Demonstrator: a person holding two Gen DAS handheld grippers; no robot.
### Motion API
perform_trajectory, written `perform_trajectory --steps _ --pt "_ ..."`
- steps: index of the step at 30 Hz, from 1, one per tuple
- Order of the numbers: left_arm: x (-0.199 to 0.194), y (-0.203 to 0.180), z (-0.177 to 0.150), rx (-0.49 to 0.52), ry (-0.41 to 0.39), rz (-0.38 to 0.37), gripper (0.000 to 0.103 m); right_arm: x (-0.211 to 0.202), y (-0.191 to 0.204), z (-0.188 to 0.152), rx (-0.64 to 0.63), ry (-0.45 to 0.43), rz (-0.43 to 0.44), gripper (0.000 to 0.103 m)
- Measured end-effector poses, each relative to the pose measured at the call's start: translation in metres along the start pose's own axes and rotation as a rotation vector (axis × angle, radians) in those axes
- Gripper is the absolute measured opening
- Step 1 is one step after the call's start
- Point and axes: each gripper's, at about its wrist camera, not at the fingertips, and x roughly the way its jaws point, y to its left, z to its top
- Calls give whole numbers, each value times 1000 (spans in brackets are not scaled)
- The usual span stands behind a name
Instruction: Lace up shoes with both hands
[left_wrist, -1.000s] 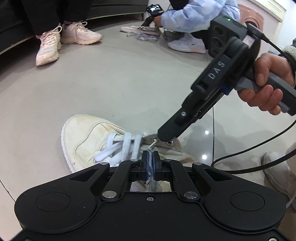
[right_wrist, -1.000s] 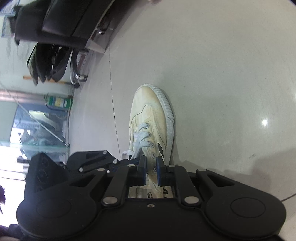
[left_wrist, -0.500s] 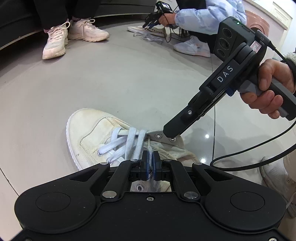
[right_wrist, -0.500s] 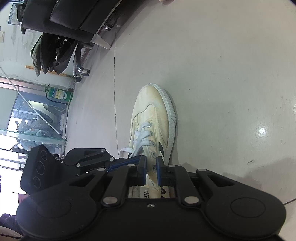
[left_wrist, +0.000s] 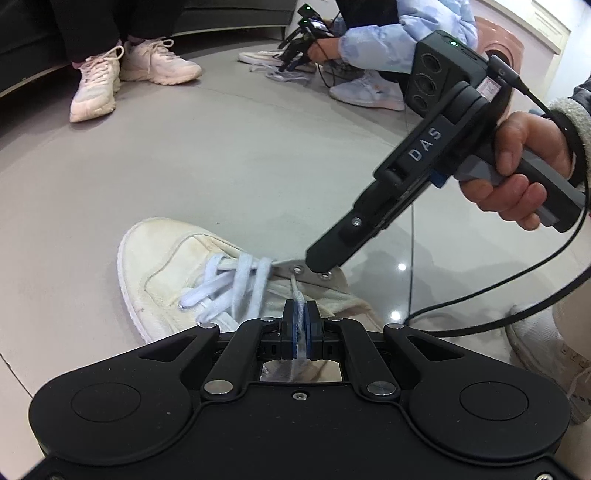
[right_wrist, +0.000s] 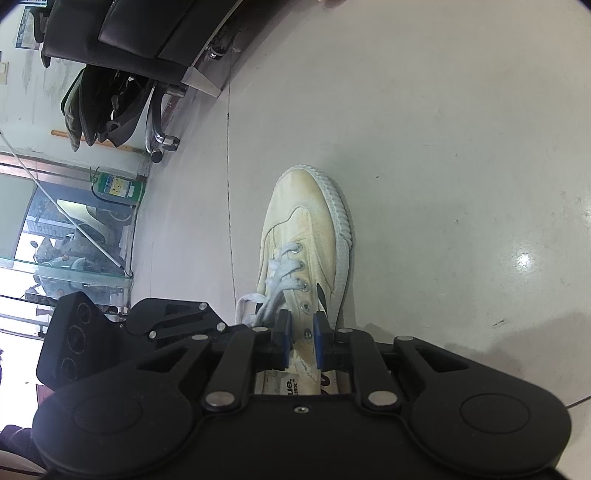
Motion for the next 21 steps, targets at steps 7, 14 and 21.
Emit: perform_trajectory --steps 7,14,21 --pt "2 2 4 4 0 -18 3 -1 -2 -1 -2 2 2 11" --pt "1 2 5 8 -2 -23 3 -2 -5 -2 1 4 2 13" --pt "-1 3 7 12 -9 -33 3 -3 -7 -2 1 7 4 13"
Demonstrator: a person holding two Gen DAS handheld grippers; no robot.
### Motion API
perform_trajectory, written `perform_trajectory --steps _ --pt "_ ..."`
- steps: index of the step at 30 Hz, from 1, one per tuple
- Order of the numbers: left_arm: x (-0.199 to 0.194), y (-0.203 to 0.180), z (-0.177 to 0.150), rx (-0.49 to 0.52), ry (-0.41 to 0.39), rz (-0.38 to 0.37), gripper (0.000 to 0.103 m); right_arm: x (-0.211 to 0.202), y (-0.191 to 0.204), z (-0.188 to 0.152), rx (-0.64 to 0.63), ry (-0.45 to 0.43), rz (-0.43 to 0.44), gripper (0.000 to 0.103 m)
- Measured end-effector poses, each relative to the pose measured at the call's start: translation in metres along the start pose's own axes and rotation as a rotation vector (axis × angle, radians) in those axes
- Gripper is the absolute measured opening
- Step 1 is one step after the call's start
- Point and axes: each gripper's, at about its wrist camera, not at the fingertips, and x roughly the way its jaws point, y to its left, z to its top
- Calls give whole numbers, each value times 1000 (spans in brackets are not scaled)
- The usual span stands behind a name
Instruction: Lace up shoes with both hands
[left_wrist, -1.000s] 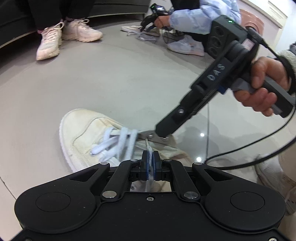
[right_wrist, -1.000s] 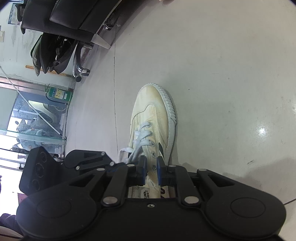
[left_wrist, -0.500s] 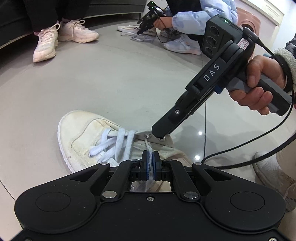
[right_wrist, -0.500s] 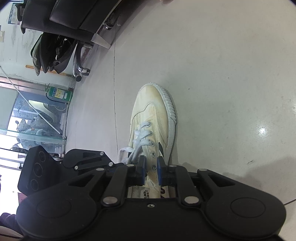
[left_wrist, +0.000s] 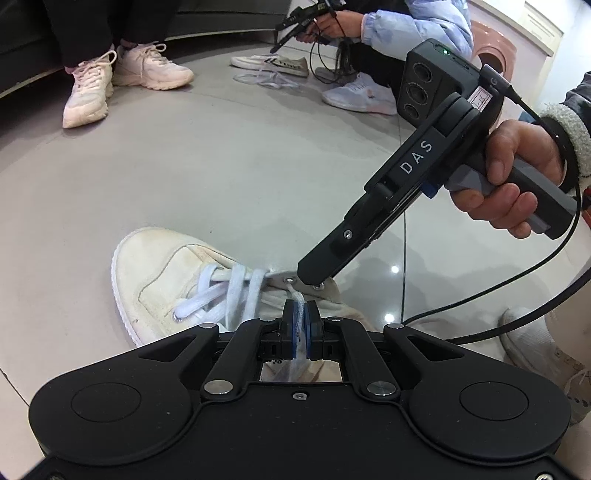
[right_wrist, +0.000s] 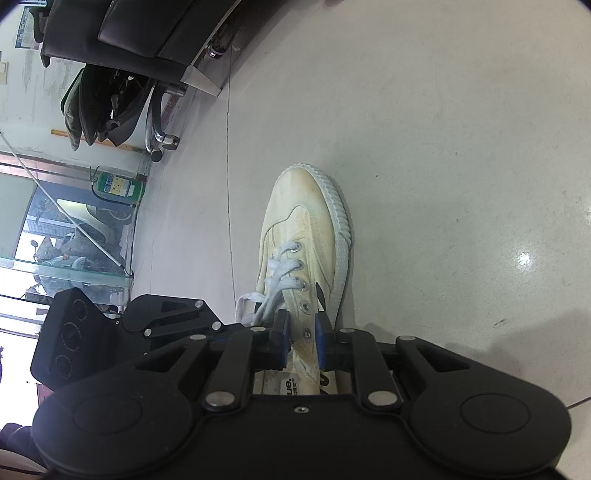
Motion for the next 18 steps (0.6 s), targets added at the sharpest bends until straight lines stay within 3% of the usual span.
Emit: perform_trajectory --steps 18 --pt "6 4 1 6 3 9 3 -1 0 0 -9 3 -4 14"
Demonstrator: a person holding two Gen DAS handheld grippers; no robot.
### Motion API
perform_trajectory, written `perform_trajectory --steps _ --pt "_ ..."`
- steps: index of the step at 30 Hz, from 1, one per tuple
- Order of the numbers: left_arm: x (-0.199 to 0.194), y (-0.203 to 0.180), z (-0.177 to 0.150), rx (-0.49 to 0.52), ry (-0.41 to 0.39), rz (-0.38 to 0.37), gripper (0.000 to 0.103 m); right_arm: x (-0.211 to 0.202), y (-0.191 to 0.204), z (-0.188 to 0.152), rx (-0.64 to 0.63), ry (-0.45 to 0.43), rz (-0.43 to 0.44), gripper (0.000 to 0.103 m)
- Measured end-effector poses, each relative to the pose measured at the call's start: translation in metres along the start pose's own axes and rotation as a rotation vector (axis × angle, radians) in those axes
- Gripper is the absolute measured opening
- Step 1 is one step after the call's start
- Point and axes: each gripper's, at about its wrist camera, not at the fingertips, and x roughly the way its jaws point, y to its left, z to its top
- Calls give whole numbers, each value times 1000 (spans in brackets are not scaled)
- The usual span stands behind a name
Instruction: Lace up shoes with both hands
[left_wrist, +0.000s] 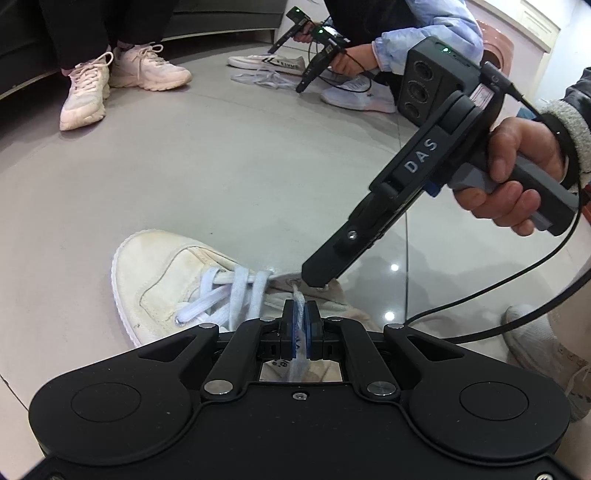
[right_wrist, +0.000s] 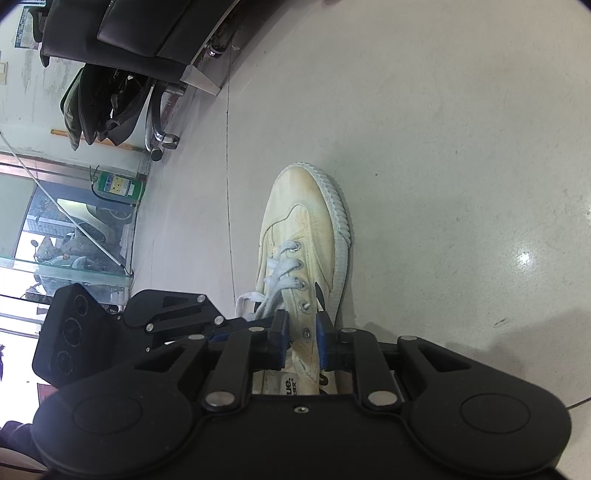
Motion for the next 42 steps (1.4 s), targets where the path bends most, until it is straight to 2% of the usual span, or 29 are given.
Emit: perform_trajectory --steps 4,8,10,11,14,17,21,24,26,28,30,33,35,39,42 --pt "3 -1 0 10 0 27 3 0 8 0 -58 -2 -26 14" --pt "7 -9 -1 44 3 59 3 3 26 -2 -191 15 -59 15" --pt "7 -12 -3 45 -5 71 3 1 29 0 -201 15 -53 16" --pt "7 -13 -4 44 -10 75 3 -4 27 3 -170 1 -28 16" --pt "6 -15 -6 29 -19 87 3 -17 -1 12 92 -59 12 16" --pt "6 -15 -6 14 -18 91 3 -14 -25 8 285 -72 30 16" --pt "5 -14 -5 -5 -20 96 3 -1 -31 0 397 -46 82 16" --pt "5 -15 -5 -28 -17 105 4 5 -31 -1 416 -56 67 15" --pt "5 -15 -5 -49 -18 116 6 7 -29 -2 398 -62 39 8" --pt "4 -15 -5 -70 -23 129 7 6 -22 -3 352 -66 14 4" --pt "2 -20 -5 -80 -33 179 10 5 -13 -3 282 -77 -19 3" --pt "-14 -31 -4 -90 -62 262 10 5 22 1 -11 -82 -126 2" --pt "-28 -38 -6 -126 -83 254 12 5 53 -4 -298 -75 -249 2" --pt "-45 -58 -15 -160 -82 234 12 -5 72 -15 -625 -100 -467 2" --pt "-39 -73 -31 -143 -35 295 12 -24 70 -18 -883 -149 -736 2"
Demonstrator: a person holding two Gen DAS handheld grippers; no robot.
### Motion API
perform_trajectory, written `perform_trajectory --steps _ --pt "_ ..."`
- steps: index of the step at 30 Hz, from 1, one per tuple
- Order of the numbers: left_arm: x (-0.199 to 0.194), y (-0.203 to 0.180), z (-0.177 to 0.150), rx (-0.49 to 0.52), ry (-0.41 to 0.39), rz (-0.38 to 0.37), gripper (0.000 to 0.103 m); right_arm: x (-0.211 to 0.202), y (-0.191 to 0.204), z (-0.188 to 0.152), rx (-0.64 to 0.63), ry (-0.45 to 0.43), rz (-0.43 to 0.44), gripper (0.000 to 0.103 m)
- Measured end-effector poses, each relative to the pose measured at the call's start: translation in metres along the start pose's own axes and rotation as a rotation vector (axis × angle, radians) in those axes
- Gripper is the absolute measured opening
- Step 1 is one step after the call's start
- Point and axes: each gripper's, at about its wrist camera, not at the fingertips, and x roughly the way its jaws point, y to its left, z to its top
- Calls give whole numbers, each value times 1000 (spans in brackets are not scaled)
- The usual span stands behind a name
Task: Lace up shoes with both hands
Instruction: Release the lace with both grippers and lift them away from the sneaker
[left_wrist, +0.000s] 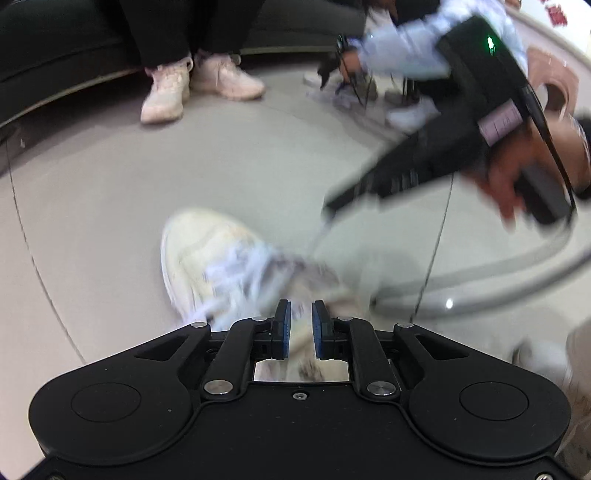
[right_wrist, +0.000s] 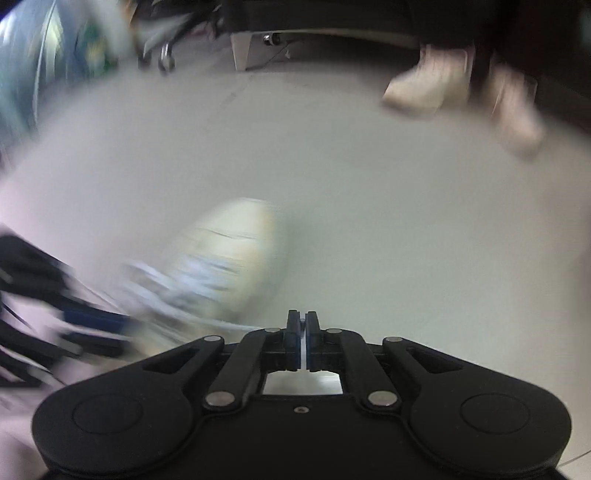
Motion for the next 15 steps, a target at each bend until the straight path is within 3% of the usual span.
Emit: perform_trajectory --steps 3,6,8,12,15 --pt "2 2 -10 -31 25 48 11 -11 -25 -9 -127 5 -198 2" --pt "0 6 -14 -84 19 53 11 -20 -67 -20 -190 66 -417 2" --pt "2 10 -13 -104 32 74 11 -26 -89 -36 -186 105 -491 2" --pt "2 19 -16 -150 44 70 17 -25 -108 -62 -128 174 -503 3" --pt "2 23 -17 -176 48 68 17 -5 -98 -82 -153 232 -456 2"
